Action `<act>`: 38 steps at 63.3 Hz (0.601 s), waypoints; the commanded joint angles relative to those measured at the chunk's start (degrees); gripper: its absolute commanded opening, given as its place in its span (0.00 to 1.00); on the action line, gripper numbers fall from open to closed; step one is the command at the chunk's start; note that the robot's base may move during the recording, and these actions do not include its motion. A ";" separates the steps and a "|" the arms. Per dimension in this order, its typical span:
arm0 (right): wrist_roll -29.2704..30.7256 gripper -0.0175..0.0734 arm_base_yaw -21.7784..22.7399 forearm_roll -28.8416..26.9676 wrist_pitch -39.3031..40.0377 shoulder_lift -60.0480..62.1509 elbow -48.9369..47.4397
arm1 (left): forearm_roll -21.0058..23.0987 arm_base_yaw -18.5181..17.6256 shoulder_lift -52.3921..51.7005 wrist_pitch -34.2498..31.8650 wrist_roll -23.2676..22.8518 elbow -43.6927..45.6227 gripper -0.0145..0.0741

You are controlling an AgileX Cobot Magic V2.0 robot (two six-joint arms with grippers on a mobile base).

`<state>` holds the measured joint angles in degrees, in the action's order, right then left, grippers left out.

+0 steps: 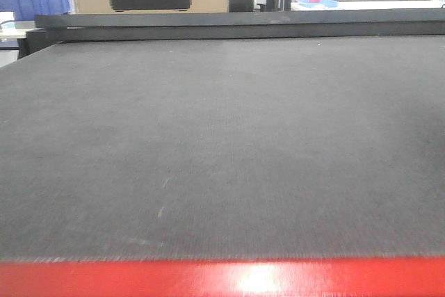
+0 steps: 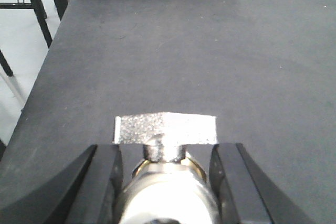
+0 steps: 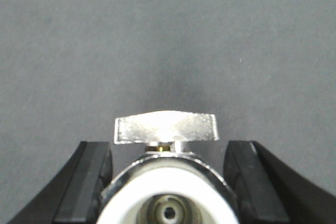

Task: Place valve from conveyor to right shelf box
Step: 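Drive the base to the steel shelf of blue bins, holding both valves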

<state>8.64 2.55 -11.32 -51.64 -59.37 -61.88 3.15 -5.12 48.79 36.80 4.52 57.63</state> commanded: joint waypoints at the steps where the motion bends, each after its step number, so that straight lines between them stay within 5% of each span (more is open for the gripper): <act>1: 0.46 0.01 0.04 0.09 3.10 0.73 -0.45 | 0.27 -0.24 -0.31 -3.36 -0.11 0.29 0.04; 38: 0.46 0.01 0.04 0.09 3.10 0.73 -0.45 | 0.27 -0.24 -0.31 -3.36 -0.11 0.29 0.04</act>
<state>8.64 2.55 -11.44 -51.64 -59.37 -61.88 3.15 -5.12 48.79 36.80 4.52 57.63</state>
